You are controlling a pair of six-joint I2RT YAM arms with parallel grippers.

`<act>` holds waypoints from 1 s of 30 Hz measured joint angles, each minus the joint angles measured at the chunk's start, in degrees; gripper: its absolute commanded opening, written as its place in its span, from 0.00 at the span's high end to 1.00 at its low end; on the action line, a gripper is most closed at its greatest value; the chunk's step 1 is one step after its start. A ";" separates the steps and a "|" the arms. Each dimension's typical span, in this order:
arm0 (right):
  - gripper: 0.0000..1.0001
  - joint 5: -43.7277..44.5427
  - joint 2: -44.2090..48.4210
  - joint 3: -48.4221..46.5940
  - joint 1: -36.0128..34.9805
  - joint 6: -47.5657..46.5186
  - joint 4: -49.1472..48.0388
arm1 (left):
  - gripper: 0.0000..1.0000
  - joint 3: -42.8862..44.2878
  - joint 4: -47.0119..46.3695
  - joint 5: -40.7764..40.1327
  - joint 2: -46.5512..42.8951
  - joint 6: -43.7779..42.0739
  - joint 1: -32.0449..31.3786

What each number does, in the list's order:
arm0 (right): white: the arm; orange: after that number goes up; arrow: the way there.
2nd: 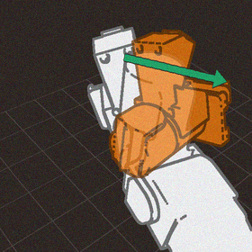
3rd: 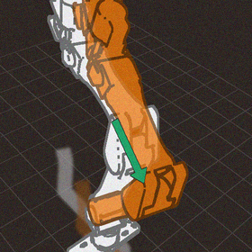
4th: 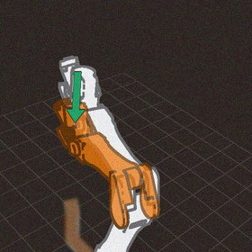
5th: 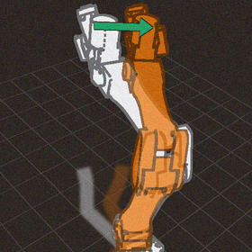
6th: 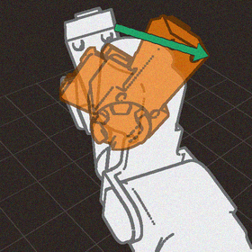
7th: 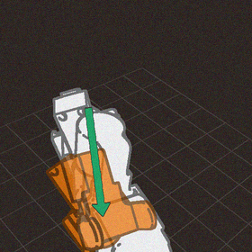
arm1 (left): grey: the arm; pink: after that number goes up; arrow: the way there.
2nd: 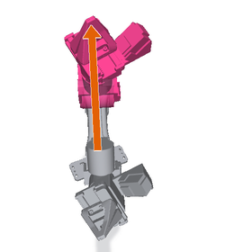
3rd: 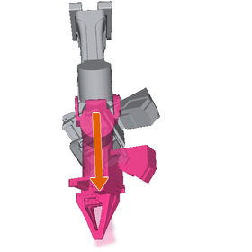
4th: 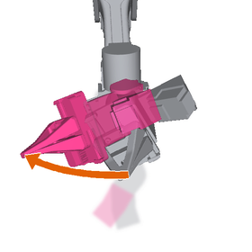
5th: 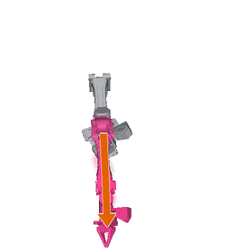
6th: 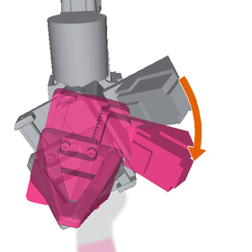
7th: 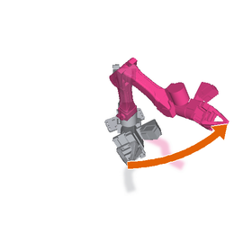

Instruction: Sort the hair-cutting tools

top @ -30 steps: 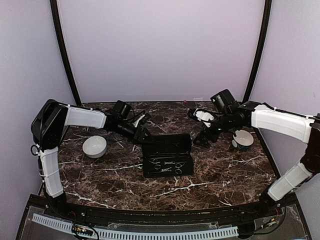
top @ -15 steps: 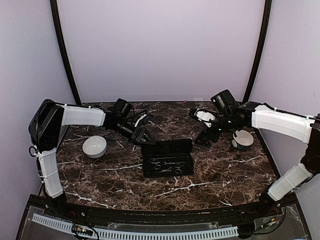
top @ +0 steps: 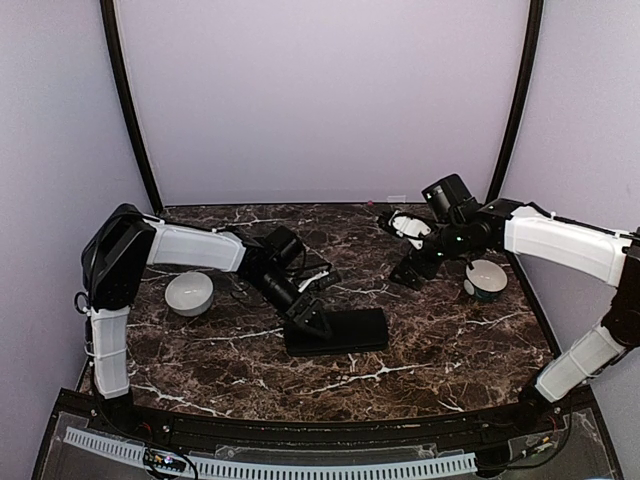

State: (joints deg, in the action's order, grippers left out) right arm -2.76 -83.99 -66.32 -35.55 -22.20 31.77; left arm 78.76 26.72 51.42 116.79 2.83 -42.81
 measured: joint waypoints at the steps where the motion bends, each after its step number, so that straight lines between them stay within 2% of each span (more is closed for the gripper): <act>1: 0.00 -0.04 0.00 -0.09 0.00 0.00 0.00 | 0.39 0.22 0.37 -0.35 0.37 -0.24 -0.13; 13: 0.00 -0.04 -0.02 -0.24 0.00 -0.92 0.02 | 0.39 2.86 3.89 -2.43 0.52 -1.92 -0.24; 19: 0.01 -0.04 0.00 -3.67 0.02 -1.38 0.33 | 0.37 2.78 3.65 -4.15 -1.70 -3.89 -0.24; 23: 0.16 -3.08 0.04 -5.64 -0.35 -2.62 -0.11 | 0.36 1.33 2.08 -7.69 -7.48 -5.44 0.59; 25: 0.21 -3.06 -0.52 -6.51 -1.73 -4.11 0.17 | 0.36 0.31 1.31 -9.60 -11.67 -6.14 1.99; 28: 0.28 -2.97 -1.68 -6.40 -6.25 -7.32 0.31 | 0.39 -0.26 0.63 -12.33 -17.09 -7.28 6.01; 30: 0.36 -3.15 -2.71 -5.81 -10.38 -9.51 0.42 | 0.41 -0.42 0.20 -14.78 -19.61 -8.35 9.44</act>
State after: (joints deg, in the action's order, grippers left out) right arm -5.91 -86.70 -72.14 -45.93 -31.70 32.18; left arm 78.35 26.92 36.64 97.19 -5.52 -33.36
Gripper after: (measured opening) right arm 0.732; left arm 0.617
